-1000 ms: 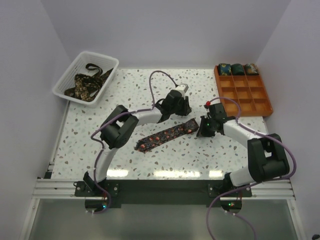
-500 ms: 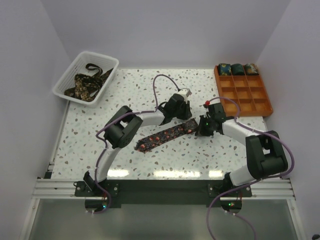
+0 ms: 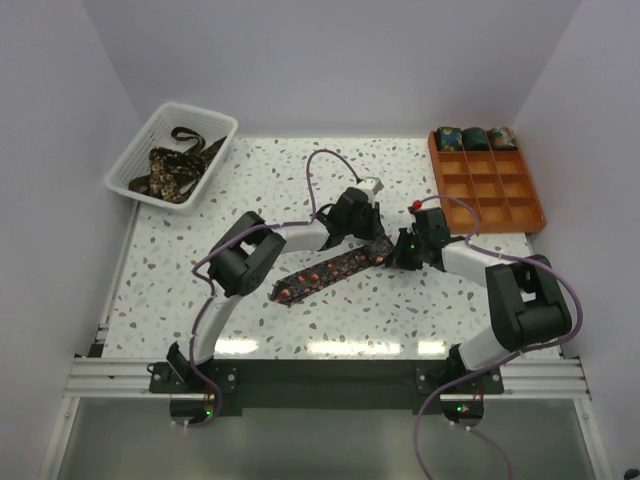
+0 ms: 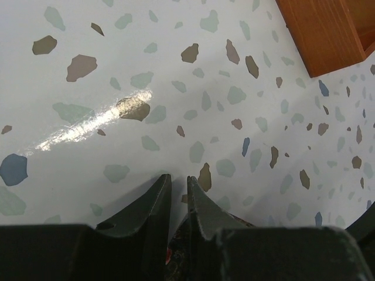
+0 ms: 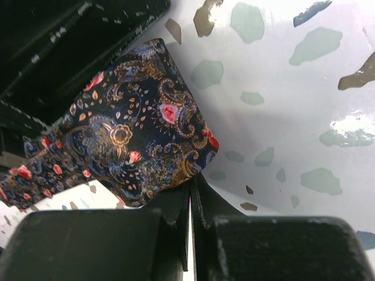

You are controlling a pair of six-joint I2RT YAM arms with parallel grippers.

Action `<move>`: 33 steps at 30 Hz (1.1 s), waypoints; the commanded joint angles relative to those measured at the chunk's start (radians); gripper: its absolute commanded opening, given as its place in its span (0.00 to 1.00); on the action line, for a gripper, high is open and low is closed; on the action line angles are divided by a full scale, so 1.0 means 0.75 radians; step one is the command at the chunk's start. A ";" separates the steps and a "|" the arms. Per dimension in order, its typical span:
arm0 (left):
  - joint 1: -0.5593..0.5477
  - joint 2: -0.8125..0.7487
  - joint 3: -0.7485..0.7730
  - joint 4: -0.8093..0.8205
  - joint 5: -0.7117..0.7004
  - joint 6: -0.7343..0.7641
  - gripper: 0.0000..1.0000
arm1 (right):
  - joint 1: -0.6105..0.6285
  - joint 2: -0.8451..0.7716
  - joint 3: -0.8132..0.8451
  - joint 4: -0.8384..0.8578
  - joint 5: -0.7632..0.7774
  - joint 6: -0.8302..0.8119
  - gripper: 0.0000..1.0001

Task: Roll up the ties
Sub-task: Roll the tie

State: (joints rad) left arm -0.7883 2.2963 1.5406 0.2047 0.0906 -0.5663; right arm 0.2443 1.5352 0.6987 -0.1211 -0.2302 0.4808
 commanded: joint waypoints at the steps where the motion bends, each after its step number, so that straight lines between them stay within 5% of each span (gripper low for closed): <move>1: -0.010 0.035 0.024 0.011 0.039 -0.012 0.22 | 0.010 0.025 -0.015 0.137 -0.035 0.066 0.00; 10: -0.008 0.019 0.012 0.009 0.039 -0.016 0.22 | 0.010 -0.010 -0.040 0.178 -0.020 0.071 0.00; 18: 0.157 -0.151 -0.050 0.038 -0.029 -0.092 0.31 | 0.008 -0.175 0.015 -0.153 0.117 -0.074 0.06; 25: 0.172 -0.358 -0.103 -0.064 -0.049 -0.026 0.37 | 0.016 -0.208 0.069 -0.274 0.037 -0.161 0.08; 33: 0.129 -0.717 -0.559 -0.271 -0.170 -0.067 0.34 | 0.169 -0.202 -0.003 -0.152 0.057 -0.097 0.08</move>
State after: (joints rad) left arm -0.6792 1.8320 1.2282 0.0937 0.0147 -0.6094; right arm 0.3183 1.3983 0.7124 -0.2691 -0.1997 0.4000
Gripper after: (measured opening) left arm 0.346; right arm 0.081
